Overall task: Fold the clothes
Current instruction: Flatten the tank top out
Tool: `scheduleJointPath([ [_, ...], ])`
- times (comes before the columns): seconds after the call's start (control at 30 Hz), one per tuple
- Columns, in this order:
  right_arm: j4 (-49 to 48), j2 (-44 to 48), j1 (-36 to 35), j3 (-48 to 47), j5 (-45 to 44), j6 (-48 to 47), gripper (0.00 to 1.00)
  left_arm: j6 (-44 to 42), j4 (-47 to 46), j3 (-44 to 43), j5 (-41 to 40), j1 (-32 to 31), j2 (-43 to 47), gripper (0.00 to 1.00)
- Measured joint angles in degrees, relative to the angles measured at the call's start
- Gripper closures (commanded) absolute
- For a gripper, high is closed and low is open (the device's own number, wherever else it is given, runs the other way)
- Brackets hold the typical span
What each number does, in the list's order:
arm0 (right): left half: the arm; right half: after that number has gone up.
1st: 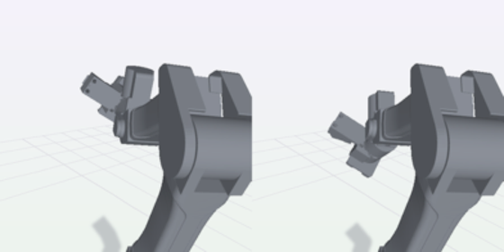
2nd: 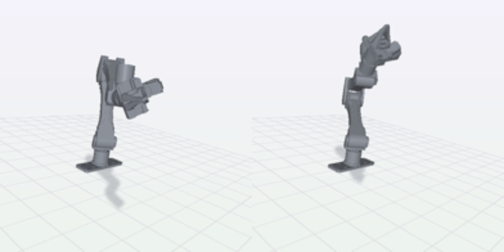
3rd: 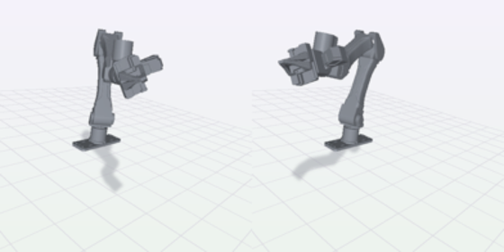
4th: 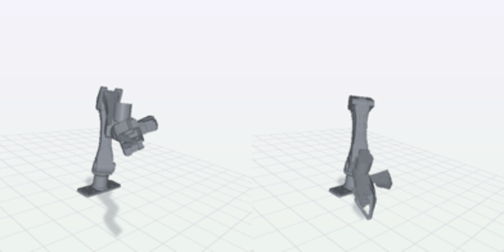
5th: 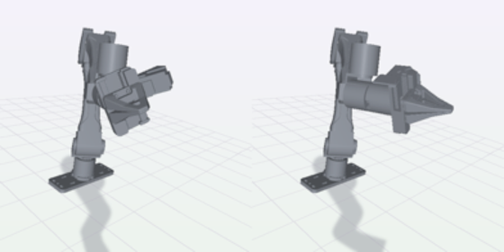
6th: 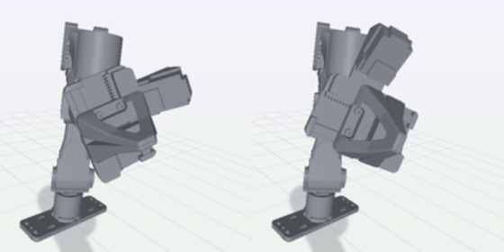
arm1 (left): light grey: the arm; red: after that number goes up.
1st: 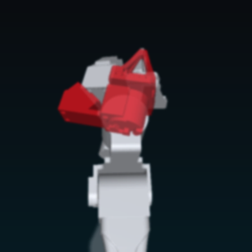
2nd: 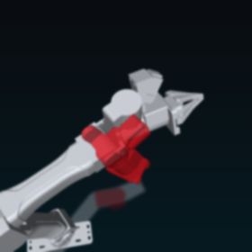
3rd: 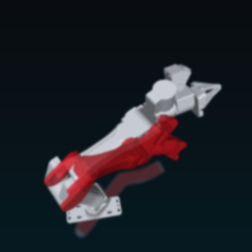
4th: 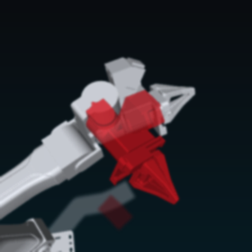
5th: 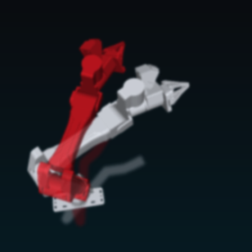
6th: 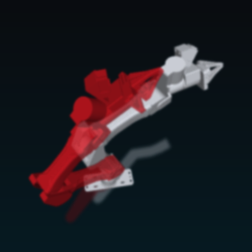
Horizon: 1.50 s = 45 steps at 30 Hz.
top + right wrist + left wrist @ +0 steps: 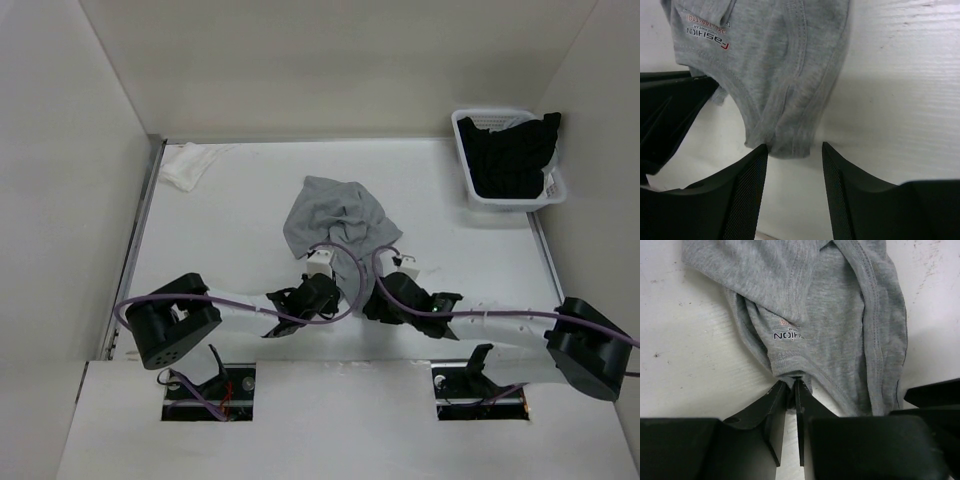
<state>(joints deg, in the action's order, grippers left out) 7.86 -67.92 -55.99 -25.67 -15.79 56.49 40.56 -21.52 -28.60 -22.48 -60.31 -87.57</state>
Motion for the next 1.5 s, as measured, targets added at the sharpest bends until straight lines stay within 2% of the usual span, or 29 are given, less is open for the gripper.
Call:
scheduleJointPath([
  [0.03,-1.7,-1.4,0.4,0.0,0.4,-0.1,0.62,0.1,0.0,0.0,0.0,0.1,0.0,0.93],
  [0.07,-3.6,-2.6,0.6,-0.1,0.9,-0.3,0.79,0.3,0.0,0.1,0.0,0.2,0.2,0.94],
  [0.1,-4.8,-3.5,0.8,-0.1,1.2,-0.2,0.88,0.3,0.0,0.2,0.0,0.3,0.2,0.95],
  [0.17,-6.6,-5.3,1.0,-0.1,1.6,-0.3,0.98,0.5,1.1,1.1,-0.1,0.8,2.2,0.98],
  [0.3,-5.2,-1.6,0.9,-0.7,0.1,-1.6,1.0,0.1,9.3,2.6,-1.3,3.3,14.2,0.98],
  [0.4,1.8,7.8,-0.5,-5.8,-3.8,-4.5,1.0,-2.0,18.6,-0.6,-4.3,5.4,29.5,0.98],
  [0.47,7.2,13.8,-2.4,-13.6,-7.8,-7.7,1.0,-4.3,23.9,-6.9,-7.1,6.0,37.4,0.98],
  [0.57,11.3,18.4,-6.7,-30.1,-13.9,-14.4,1.0,-8.9,27.8,-20.8,-11.1,5.6,43.3,0.98],
  [0.67,13.2,17.8,-13.0,-47.4,-21.1,-23.0,1.0,-13.5,27.8,-33.3,-14.9,4.0,45.3,0.99],
  [0.77,12.5,13.8,-22.2,-64.8,-29.2,-35.4,1.0,-19.5,26.6,-44.9,-18.0,0.9,45.1,0.99],
  [0.87,8.2,10.4,-28.2,-74.6,-34.2,-47.2,1.0,-25.0,24.7,-54.2,-19.4,-2.9,42.9,0.98],
  [1.0,1.3,7.0,-33.3,-78.6,-39.3,-61.1,1.0,-31.9,21.8,-61.4,-20.7,-8.6,39.1,0.98],
  [1.07,-2.5,5.4,-35.6,-77.4,-42.2,-68.2,1.0,-35.7,20.3,-62.2,-22.3,-11.6,37.4,0.98],
  [1.17,-5.7,4.7,-36.7,-74.1,-44.1,-73.2,1.0,-40.5,18.4,-62.1,-24.8,-14.0,35.6,0.98],
  [1.23,-7.4,4.7,-35.2,-71.6,-44.3,-75.4,1.0,-43.5,16.0,-61.6,-25.9,-14.3,34.6,0.97],
  [1.3,-8.4,4.7,-31.7,-70.2,-43.3,-75.6,1.0,-46.8,10.8,-58.4,-26.4,-9.1,33.7,0.97],
  [1.37,-8.6,4.5,-24.2,-68.5,-41.0,-73.7,1.0,-47.5,7.9,-55.2,-26.8,-2.6,32.5,0.97],
  [1.4,-7.8,3.3,-17.9,-67.9,-39.0,-70.7,1.0,-47.0,7.2,-53.3,-26.8,0.5,31.6,0.97],
  [1.5,-5.2,-1.9,-3.0,-68.1,-31.0,-62.1,1.0,-41.7,7.3,-47.7,-22.8,13.6,26.1,0.97],
])
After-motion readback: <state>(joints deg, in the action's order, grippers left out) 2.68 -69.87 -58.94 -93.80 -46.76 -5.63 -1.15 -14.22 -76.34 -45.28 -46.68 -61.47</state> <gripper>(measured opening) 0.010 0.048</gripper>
